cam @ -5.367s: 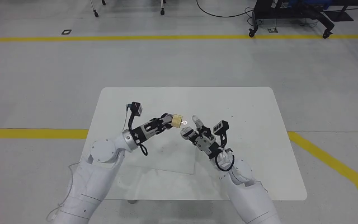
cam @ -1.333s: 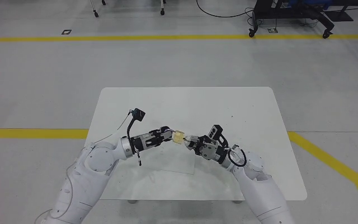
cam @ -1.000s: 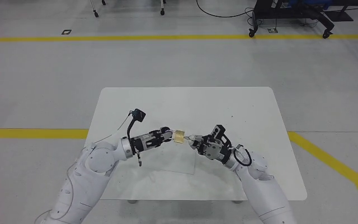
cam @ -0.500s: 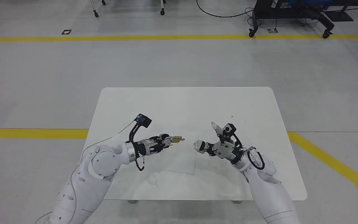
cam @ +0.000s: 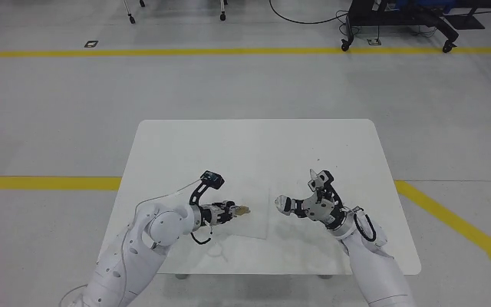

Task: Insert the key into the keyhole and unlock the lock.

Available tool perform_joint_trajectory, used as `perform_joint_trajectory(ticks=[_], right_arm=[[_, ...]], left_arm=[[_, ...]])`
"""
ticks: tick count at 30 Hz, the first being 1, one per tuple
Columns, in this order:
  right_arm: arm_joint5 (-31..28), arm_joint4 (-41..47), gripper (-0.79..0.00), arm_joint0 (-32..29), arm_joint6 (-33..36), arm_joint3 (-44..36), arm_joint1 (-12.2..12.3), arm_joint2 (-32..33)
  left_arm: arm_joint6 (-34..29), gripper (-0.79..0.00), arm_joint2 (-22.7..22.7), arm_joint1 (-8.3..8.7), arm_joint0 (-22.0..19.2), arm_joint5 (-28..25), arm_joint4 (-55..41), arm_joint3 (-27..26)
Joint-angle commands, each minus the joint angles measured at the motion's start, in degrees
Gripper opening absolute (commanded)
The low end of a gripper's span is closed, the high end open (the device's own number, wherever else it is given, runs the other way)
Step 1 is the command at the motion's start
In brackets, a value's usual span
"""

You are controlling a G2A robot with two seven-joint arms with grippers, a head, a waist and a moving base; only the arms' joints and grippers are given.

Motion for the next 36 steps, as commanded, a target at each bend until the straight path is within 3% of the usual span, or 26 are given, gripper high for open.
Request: perform_joint_trajectory(ticks=[1,7,12,17,19,36], right_arm=[[0.0,0.0,0.0,0.0,0.0,0.0,0.0,0.0],[0.0,0.0,0.0,0.0,0.0,0.0,0.0,0.0],[0.0,0.0,0.0,0.0,0.0,0.0,0.0,0.0],[0.0,0.0,0.0,0.0,0.0,0.0,0.0,0.0],[0.0,0.0,0.0,0.0,0.0,0.0,0.0,0.0],[0.0,0.0,0.0,0.0,0.0,0.0,0.0,0.0]], left_arm=[[0.39,0.0,-0.45,0.09,0.04,0.3,0.19,-0.12],[2.71,0.0,-4.36,0.94,1.86,0.48,0.58,-3.38],[7.05,0.0,-11.36,2.12,4.15,-1.58,-0.83,-8.28],[11.95,0.0,-16.3,2.88,2.01,-1.13,4.68,-8.32],[14.44,0.0,-16.82,2.83,-0.05,-0.97,6.07,-6.93],[14.44,0.0,-16.82,2.83,-0.04,-0.97,6.07,-6.93]])
